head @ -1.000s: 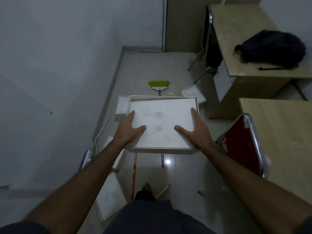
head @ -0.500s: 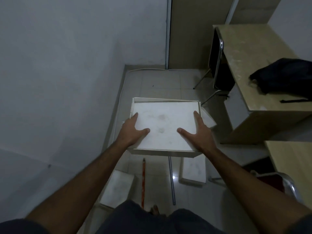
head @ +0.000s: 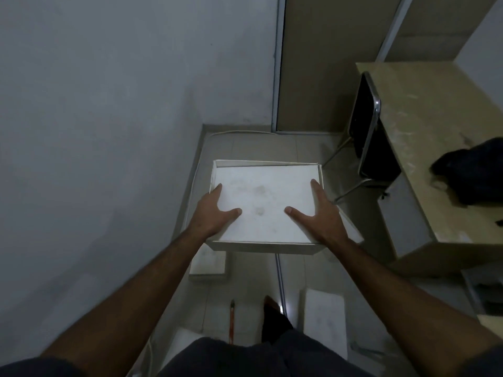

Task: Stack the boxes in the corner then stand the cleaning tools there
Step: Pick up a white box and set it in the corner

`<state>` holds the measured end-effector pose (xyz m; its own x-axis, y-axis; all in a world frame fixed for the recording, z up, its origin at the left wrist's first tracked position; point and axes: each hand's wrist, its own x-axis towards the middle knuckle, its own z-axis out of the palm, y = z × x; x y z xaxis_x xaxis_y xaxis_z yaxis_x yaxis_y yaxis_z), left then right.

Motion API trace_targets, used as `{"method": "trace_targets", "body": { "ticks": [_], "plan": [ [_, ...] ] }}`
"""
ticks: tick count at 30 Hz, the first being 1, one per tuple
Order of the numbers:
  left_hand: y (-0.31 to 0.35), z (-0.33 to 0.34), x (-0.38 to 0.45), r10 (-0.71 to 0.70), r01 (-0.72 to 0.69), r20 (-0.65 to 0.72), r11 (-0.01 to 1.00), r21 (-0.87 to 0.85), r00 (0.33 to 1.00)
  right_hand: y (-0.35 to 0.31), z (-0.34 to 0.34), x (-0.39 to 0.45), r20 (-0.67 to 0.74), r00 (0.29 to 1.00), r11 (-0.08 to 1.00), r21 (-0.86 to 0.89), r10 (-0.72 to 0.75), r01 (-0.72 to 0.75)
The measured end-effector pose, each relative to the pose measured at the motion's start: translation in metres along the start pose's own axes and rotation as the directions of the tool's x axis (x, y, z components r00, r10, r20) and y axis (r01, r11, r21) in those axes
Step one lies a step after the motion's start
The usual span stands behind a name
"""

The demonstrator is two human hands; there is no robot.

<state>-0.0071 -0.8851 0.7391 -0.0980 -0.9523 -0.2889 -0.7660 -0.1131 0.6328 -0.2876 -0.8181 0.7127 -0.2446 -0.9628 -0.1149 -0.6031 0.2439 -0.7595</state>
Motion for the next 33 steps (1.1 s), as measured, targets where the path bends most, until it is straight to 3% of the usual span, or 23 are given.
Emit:
{"method": "trace_targets", "body": {
  "ticks": [14, 33],
  "plan": [
    [0.054, -0.041, 0.214, -0.036, 0.035, -0.017, 0.999, -0.024, 0.999, -0.035, -0.003, 0.238, 0.048, 0.999, 0.997, -0.071, -0.025, 0.028],
    [0.1, -0.138, 0.559, -0.025, 0.025, -0.011, 1.0, 0.002, 1.0, -0.118, 0.031, 0.574, 0.018, 1.0, 1.0, 0.003, 0.018, -0.018]
  ]
}}
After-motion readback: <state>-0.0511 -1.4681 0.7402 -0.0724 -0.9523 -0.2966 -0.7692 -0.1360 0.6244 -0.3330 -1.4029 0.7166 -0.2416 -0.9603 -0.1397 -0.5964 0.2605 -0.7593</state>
